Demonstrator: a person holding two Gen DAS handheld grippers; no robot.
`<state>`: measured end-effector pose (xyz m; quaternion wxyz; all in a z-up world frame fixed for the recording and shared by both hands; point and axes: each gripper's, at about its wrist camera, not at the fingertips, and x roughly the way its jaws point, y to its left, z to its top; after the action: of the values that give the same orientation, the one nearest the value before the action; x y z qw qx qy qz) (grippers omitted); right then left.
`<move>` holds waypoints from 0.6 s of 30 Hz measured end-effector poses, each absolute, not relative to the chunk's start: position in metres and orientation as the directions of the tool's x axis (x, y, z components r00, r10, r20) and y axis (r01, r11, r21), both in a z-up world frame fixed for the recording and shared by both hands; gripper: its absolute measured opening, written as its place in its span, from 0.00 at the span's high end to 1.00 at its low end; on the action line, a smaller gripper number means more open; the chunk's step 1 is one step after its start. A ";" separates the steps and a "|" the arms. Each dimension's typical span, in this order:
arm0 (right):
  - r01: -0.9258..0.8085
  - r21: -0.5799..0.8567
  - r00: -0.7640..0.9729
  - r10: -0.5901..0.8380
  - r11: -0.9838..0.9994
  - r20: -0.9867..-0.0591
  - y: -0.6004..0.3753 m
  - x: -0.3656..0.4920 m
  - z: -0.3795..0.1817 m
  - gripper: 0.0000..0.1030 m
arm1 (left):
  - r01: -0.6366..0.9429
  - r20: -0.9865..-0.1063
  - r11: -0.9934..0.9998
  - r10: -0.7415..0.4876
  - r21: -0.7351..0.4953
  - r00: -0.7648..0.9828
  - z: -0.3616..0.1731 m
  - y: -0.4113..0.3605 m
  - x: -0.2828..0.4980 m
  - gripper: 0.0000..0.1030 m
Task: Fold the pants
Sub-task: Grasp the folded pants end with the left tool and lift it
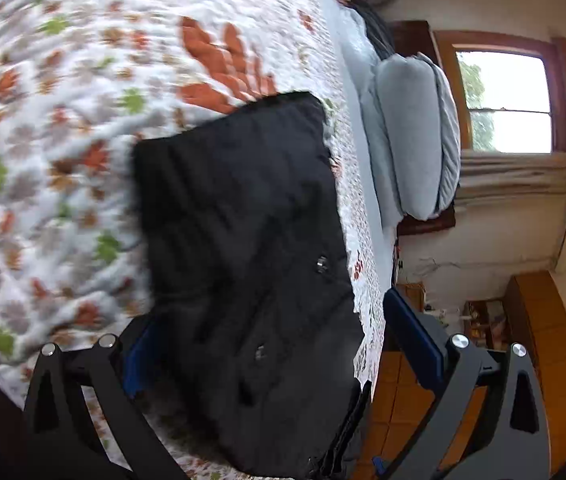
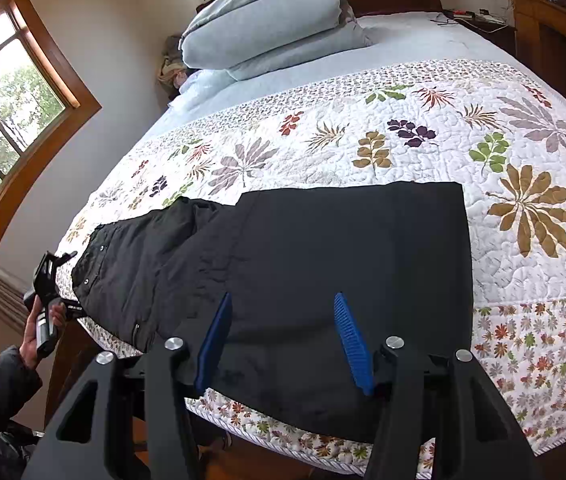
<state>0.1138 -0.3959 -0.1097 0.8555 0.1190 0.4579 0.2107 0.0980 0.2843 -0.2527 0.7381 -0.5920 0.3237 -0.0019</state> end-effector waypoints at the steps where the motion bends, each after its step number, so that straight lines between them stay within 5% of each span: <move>1: -0.256 0.392 0.491 0.468 0.884 -0.735 -0.394 0.114 -0.110 0.44 | -0.379 -0.487 0.324 -0.390 -0.867 0.782 -0.252 0.281 0.103 0.05; 7: -0.284 0.361 0.487 0.458 0.888 -0.744 -0.386 0.111 -0.109 0.40 | -0.390 -0.490 0.310 -0.392 -0.867 0.779 -0.262 0.281 0.110 0.11; 10: -0.275 0.370 0.490 0.460 0.888 -0.741 -0.388 0.111 -0.109 0.40 | -0.367 -0.480 0.328 -0.399 -0.870 0.781 -0.262 0.282 0.109 0.64; 11: -0.272 0.371 0.490 0.459 0.888 -0.741 -0.389 0.111 -0.109 0.40 | -0.353 -0.476 0.343 -0.406 -0.870 0.780 -0.264 0.282 0.109 0.71; 18: -0.256 0.379 0.493 0.458 0.889 -0.740 -0.394 0.112 -0.109 0.40 | -0.321 -0.474 0.401 -0.381 -0.858 0.794 -0.255 0.277 0.106 0.83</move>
<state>0.1115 -0.3935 -0.1090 0.8570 0.1098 0.4585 0.2082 0.1059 0.2772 -0.2547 0.7731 -0.5470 0.3207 -0.0195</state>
